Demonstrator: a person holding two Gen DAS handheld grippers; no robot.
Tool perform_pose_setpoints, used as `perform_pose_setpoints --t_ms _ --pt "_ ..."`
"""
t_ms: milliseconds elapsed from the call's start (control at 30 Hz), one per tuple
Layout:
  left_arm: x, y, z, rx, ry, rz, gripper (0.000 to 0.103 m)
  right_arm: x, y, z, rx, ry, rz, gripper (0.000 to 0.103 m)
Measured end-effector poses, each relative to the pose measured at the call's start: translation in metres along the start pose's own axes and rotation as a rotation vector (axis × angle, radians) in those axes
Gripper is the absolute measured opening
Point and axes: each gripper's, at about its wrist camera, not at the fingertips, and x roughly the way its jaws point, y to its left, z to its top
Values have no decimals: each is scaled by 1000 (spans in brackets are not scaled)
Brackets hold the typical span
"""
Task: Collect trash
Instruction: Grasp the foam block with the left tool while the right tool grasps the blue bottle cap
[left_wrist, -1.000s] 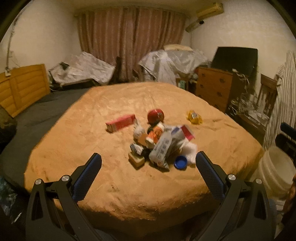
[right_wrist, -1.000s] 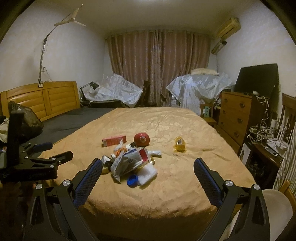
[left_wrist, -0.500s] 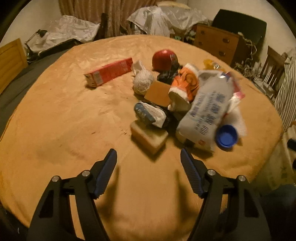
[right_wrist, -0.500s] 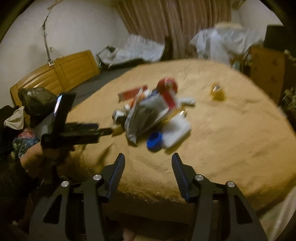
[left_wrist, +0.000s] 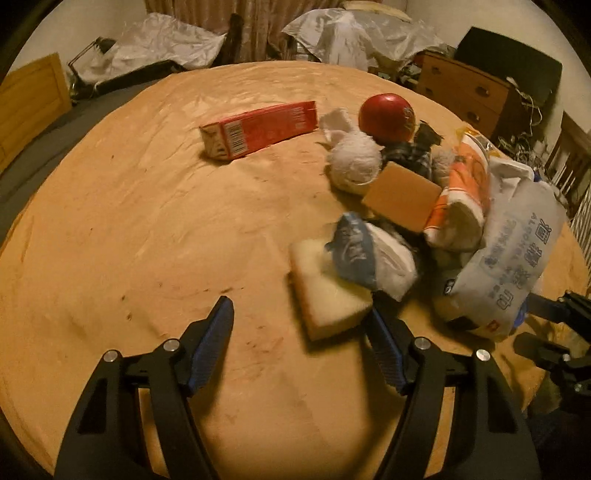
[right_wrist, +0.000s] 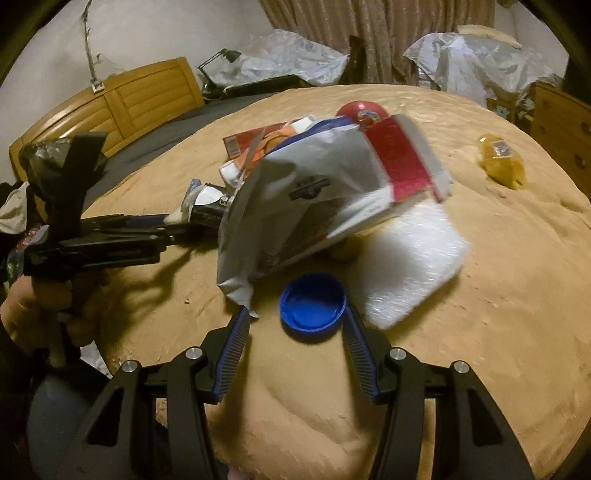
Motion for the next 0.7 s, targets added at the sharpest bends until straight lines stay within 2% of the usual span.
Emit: perform_pose_setpoints --t_ms 100,167,233,300,367,433,467,500,700 --pt "-2 -4 1 0 -15 -8 69 11 1 3 10 -8 -2 54" --pt "-1 -8 4 0 -27 -5 74 7 4 2 25 -14 -2 54" --pt "3 -11 6 12 -27 6 75 9 3 5 34 -30 -8 55" --pt "7 -13 8 15 -26 13 75 2 0 7 41 -40 -12 61" --pt "7 -15 9 18 -29 13 67 4 -2 11 35 -34 -11 60" --pt "5 -15 7 23 -34 14 45 5 -2 13 25 -24 -16 46" --pt "4 -15 6 19 -35 5 41 5 -2 14 21 -15 -18 41" --pt "1 -13 5 13 -38 -6 32 5 -2 15 19 -14 -17 41" --pt "-19 -7 -8 -25 -68 -6 29 -20 9 2 0 -23 10 41"
